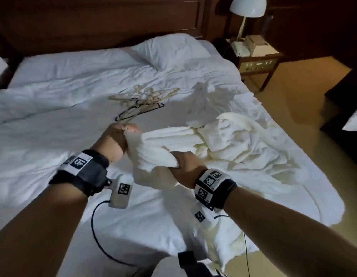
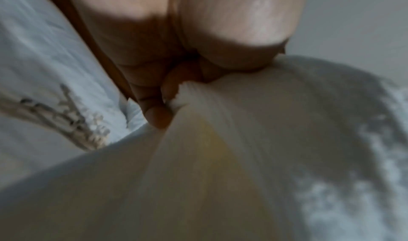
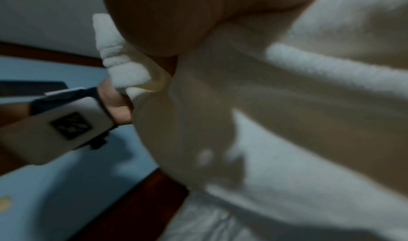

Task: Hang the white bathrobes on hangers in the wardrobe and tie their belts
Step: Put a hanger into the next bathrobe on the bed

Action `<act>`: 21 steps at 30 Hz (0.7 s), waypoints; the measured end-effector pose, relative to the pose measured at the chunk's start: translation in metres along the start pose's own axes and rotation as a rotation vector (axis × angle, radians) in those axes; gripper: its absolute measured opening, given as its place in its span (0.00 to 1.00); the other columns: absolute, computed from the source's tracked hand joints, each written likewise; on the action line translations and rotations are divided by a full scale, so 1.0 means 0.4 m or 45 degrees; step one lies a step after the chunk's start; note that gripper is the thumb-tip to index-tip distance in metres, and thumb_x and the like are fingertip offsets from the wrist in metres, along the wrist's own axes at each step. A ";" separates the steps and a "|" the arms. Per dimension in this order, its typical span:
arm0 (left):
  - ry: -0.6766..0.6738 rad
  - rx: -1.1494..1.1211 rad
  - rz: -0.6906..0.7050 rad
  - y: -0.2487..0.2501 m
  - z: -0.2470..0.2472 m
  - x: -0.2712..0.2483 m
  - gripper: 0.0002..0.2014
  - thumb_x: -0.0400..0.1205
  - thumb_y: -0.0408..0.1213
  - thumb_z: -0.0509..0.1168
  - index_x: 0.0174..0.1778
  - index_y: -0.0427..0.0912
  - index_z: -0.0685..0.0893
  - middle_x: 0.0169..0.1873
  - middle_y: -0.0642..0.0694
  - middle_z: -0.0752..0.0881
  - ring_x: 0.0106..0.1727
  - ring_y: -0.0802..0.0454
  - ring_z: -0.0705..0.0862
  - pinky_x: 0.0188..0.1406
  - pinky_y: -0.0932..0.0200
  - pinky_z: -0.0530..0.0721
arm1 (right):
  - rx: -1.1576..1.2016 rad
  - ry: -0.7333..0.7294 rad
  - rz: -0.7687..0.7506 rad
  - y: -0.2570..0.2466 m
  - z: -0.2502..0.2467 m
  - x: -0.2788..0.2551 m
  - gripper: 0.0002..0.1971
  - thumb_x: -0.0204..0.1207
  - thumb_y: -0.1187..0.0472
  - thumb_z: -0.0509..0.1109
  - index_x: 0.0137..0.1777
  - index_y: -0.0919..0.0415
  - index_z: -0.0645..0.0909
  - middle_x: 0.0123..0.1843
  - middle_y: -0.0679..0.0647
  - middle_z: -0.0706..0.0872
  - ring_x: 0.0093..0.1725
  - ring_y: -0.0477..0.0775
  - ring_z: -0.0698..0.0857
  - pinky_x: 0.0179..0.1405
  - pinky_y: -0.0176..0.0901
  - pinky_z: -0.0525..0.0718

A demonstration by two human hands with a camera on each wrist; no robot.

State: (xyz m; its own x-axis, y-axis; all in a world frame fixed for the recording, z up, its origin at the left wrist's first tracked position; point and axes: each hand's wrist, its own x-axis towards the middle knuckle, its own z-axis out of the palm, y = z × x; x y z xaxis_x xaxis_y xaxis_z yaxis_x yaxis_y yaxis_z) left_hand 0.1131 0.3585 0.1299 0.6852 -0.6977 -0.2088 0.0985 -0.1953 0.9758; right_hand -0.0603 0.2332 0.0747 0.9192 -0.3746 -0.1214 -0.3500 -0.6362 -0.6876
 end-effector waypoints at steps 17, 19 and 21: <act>-0.396 1.740 -0.526 -0.591 -0.371 0.015 0.15 0.78 0.38 0.60 0.59 0.47 0.84 0.63 0.42 0.76 0.68 0.37 0.75 0.68 0.46 0.77 | -0.711 -0.385 0.425 0.169 0.332 0.138 0.34 0.74 0.44 0.71 0.78 0.49 0.65 0.76 0.57 0.62 0.74 0.64 0.68 0.69 0.61 0.75; -0.462 1.804 -0.683 -0.643 -0.337 0.014 0.23 0.73 0.41 0.55 0.62 0.45 0.85 0.63 0.42 0.79 0.67 0.37 0.77 0.66 0.43 0.79 | -0.870 -0.346 0.522 0.268 0.291 0.155 0.39 0.72 0.44 0.72 0.80 0.49 0.59 0.81 0.59 0.56 0.79 0.65 0.59 0.73 0.65 0.72; -0.455 1.810 -0.751 -0.643 -0.292 0.013 0.25 0.72 0.40 0.52 0.61 0.44 0.85 0.64 0.43 0.81 0.67 0.37 0.77 0.65 0.44 0.80 | -1.009 -0.320 0.608 0.365 0.247 0.190 0.48 0.70 0.42 0.74 0.84 0.46 0.48 0.85 0.59 0.45 0.84 0.67 0.47 0.76 0.74 0.62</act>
State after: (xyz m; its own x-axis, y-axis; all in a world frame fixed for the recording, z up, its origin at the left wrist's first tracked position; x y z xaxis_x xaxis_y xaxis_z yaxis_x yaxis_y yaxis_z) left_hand 0.1758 0.4855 -0.1146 0.5778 -0.3726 -0.7261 -0.5916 -0.8041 -0.0581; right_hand -0.0237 0.1784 -0.1055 0.6274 -0.6156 -0.4768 -0.6334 -0.7596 0.1473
